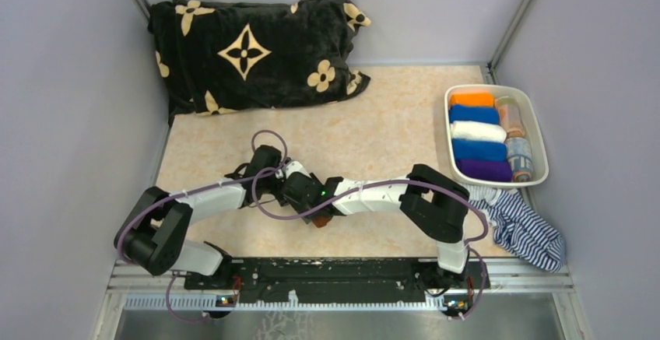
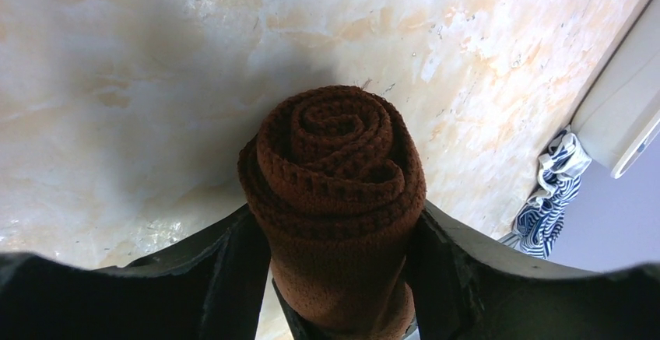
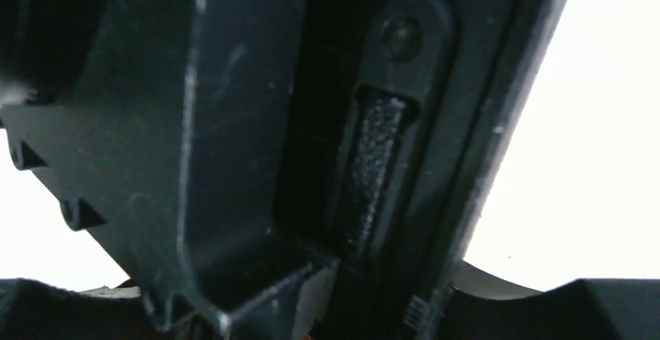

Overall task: Roll the towels
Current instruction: Pick up the towel at the center of the board.

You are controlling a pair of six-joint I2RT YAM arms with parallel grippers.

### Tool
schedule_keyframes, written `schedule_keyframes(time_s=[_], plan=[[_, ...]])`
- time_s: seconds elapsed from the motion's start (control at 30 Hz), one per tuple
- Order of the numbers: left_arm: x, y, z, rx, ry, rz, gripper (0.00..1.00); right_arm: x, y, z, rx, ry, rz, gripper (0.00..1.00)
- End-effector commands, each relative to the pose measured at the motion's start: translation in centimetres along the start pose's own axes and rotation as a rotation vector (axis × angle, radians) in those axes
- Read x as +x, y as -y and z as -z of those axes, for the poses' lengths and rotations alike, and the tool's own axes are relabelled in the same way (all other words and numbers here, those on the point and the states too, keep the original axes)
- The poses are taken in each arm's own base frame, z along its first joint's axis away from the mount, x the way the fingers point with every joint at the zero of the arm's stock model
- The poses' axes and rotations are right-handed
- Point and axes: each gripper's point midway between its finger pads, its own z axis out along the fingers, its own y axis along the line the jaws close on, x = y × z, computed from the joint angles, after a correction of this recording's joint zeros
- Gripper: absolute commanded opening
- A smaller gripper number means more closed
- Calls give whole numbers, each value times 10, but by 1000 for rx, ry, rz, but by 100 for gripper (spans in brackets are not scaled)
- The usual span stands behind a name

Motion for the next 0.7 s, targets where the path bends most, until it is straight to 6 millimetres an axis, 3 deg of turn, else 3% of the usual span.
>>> schedule_keyframes(time_s=[0.0,0.07,0.2,0.4,0.67], plan=[[24,-38,-10,-147,-44,-41,68,57,7,-29,42,-189,50,52],[22,-35,-10,-136,-39,-48,69,62,10,-28,49,-204,56,49],[13,-23,-8,-119,-11,-79,74,67,12,-20,11,-220,23,30],[-40,-2,5,-134,103,-130,82,56,25,8,-15,-168,-44,0],[-135,13,49,-134,242,-132,84,16,66,48,-20,-41,-278,0]])
